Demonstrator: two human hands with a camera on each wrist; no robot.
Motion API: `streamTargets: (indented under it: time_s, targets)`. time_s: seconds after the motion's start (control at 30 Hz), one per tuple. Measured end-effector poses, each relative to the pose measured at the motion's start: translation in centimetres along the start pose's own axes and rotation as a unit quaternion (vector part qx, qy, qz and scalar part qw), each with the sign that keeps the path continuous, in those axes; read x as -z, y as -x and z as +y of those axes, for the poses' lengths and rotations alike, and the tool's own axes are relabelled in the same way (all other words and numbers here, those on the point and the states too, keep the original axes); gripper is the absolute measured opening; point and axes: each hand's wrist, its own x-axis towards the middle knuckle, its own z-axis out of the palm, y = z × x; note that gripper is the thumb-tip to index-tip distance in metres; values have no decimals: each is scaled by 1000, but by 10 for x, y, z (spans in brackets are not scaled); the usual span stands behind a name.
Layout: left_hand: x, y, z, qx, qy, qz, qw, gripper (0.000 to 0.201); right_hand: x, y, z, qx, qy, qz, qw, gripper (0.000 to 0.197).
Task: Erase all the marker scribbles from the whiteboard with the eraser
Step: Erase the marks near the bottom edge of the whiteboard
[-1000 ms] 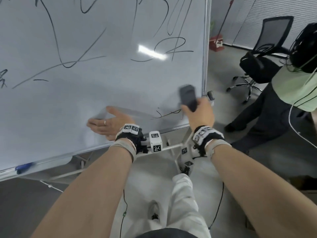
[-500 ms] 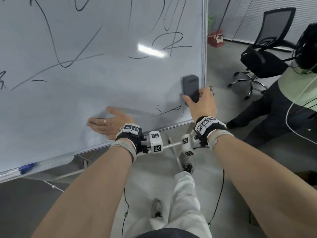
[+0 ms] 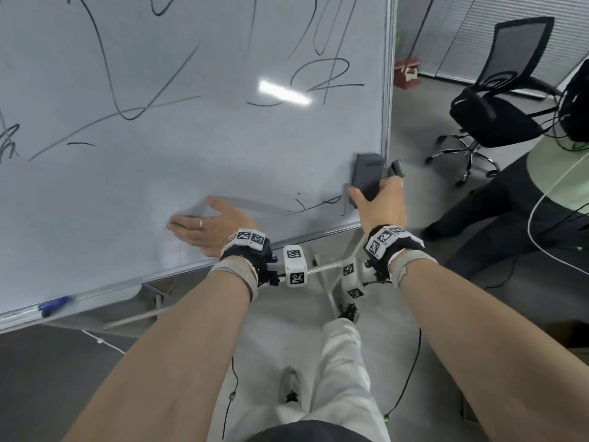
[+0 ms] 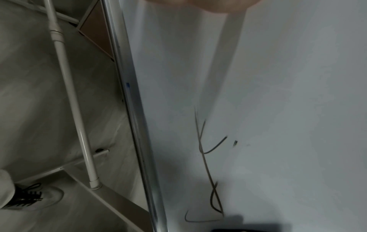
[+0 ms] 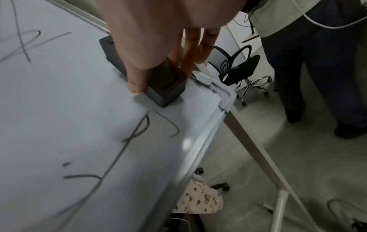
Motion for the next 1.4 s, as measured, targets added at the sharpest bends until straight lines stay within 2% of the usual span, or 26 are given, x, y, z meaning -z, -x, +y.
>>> streamTargets:
  time_s: [0.13, 0.27, 0.4, 0.47, 0.6, 0.67, 0.73, 0.8, 0.87, 1.0, 1.1, 1.17, 1.23, 1.3, 1.37, 1.4]
  targets:
    - [1, -11, -8, -10, -15, 6, 1000, 77, -17, 25, 7, -4, 66, -77, 995, 60]
    - [8, -16, -6, -5, -20, 5, 1000, 76, -36, 49, -15, 35, 43, -120, 991, 61]
    - [12, -12, -5, 1, -1, -33, 999, 81, -62, 73, -53, 177, 75, -188, 963, 62]
    - [11, -14, -5, -4, 16, -46, 999, 89, -71, 83, -69, 218, 89, -204, 950, 60]
    - [1, -23, -7, -4, 54, -22, 998, 102, -62, 78, -59, 220, 119, -171, 953, 59]
    - [2, -17, -3, 3, 55, -19, 998, 102, -47, 64, -35, 153, 128, -128, 972, 60]
    - [5, -9, 0, 3, 48, -21, 999, 98, -28, 49, -10, 54, 98, -66, 992, 61]
    - [7, -2, 0, 2, 28, -23, 999, 96, -13, 36, 5, -1, 71, -26, 997, 62]
    - [8, 1, -1, 7, 10, -28, 1000, 95, -10, 30, 3, 20, 73, -31, 997, 63]
    - [13, -10, -2, 7, 14, -26, 1000, 95, -31, 46, -37, 132, 92, -95, 982, 59]
    - [9, -23, -2, 6, 39, -16, 999, 98, -51, 68, -66, 283, 130, -159, 937, 54]
    - [12, -24, 3, 37, 56, -28, 997, 100, -57, 73, -71, 336, 150, -159, 916, 51]
    - [17, -21, 13, 52, 55, -53, 996, 100, -54, 70, -68, 351, 159, -135, 913, 49]
    - [18, -17, 24, -23, 12, -75, 997, 97, -43, 60, -63, 338, 160, -97, 922, 48]
    - [15, -13, 39, -118, -29, -86, 989, 96, -29, 47, -67, 287, 143, -59, 945, 50]
    - [14, -9, 48, -133, -36, -90, 986, 98, -20, 39, -71, 259, 129, -37, 956, 51]
